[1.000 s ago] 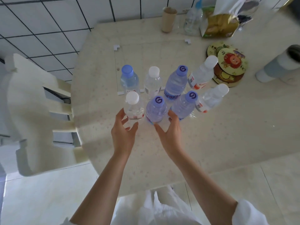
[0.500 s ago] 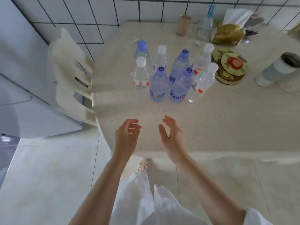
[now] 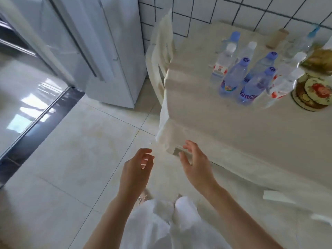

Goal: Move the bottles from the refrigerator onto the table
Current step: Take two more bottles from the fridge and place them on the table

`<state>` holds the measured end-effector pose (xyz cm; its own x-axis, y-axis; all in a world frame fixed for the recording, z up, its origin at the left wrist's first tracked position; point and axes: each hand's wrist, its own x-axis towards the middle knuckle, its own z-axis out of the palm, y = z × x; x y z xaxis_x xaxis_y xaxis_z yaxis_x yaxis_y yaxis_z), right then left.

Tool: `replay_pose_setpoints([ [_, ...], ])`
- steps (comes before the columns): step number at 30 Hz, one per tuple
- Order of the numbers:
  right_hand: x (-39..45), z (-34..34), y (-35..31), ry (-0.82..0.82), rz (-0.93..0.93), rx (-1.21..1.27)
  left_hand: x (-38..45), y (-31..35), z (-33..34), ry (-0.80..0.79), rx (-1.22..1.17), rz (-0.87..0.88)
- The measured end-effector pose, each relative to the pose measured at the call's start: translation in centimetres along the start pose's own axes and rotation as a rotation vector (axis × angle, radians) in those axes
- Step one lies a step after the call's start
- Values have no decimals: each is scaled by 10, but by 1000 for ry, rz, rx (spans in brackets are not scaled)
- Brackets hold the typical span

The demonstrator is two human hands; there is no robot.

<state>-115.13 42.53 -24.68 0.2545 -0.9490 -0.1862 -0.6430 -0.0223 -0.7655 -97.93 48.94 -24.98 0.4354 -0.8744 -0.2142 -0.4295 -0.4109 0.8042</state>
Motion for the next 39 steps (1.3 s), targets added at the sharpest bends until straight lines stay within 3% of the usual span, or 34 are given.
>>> replay_pose_setpoints([
  [8, -34, 117, -88, -301, -116, -7, -49, -96, -116, 189, -15, -135],
  [20, -62, 290, -215, -491, -217, -41, -64, -225, -287, 340, -93, -333],
  [29, 4, 348, -286, -470, -250, -43, 25, -245, -365, 377, -76, -279],
  [39, 132, 386, -363, -411, -252, -51, 170, -236, -437, 339, -37, -212],
])
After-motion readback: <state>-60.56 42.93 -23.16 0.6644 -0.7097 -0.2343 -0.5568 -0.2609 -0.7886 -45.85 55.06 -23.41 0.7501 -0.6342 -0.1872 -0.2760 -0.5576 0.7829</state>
